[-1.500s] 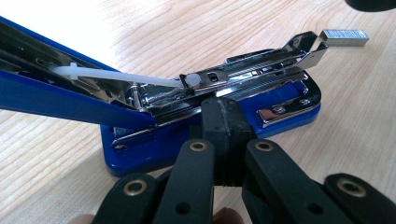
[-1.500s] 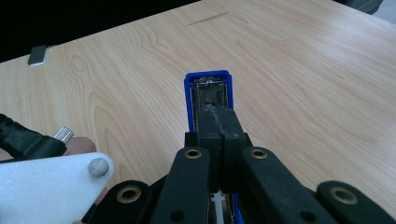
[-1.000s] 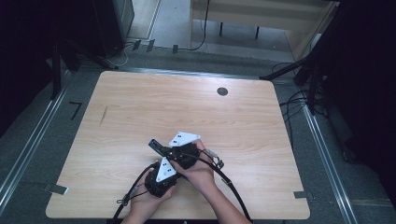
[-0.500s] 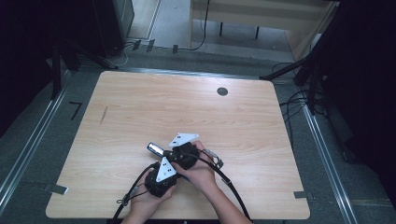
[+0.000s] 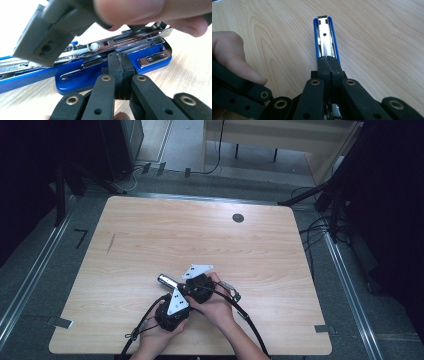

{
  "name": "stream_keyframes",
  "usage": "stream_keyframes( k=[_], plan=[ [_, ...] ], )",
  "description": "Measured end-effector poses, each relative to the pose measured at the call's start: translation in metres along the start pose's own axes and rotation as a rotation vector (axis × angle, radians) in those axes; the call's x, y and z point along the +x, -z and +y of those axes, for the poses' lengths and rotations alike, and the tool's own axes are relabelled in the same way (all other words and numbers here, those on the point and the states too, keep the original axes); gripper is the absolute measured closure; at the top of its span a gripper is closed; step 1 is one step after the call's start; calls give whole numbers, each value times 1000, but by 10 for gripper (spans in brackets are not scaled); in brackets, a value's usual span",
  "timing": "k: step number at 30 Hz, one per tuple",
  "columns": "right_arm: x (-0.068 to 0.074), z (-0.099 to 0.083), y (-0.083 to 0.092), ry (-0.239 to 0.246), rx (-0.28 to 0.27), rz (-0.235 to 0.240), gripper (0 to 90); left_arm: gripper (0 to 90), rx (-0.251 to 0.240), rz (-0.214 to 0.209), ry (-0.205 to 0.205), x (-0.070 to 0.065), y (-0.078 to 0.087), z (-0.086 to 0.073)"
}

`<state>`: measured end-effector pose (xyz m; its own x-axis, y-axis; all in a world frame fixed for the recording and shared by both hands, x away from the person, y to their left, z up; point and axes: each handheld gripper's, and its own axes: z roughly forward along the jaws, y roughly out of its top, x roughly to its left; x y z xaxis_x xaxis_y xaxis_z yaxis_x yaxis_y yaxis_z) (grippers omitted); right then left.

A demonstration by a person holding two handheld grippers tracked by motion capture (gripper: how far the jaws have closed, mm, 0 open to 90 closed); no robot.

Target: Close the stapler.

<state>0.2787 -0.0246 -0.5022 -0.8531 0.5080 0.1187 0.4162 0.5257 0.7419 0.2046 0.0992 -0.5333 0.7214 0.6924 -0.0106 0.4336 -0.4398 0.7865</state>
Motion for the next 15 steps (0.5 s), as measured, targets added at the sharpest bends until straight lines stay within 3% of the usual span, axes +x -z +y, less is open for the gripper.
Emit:
stream_keyframes(
  k=[15],
  plan=[
    [-16, -19, 30, -57, -76, -19, 854, 900, 0, 0, 1, 0, 0, 0]
  ],
)
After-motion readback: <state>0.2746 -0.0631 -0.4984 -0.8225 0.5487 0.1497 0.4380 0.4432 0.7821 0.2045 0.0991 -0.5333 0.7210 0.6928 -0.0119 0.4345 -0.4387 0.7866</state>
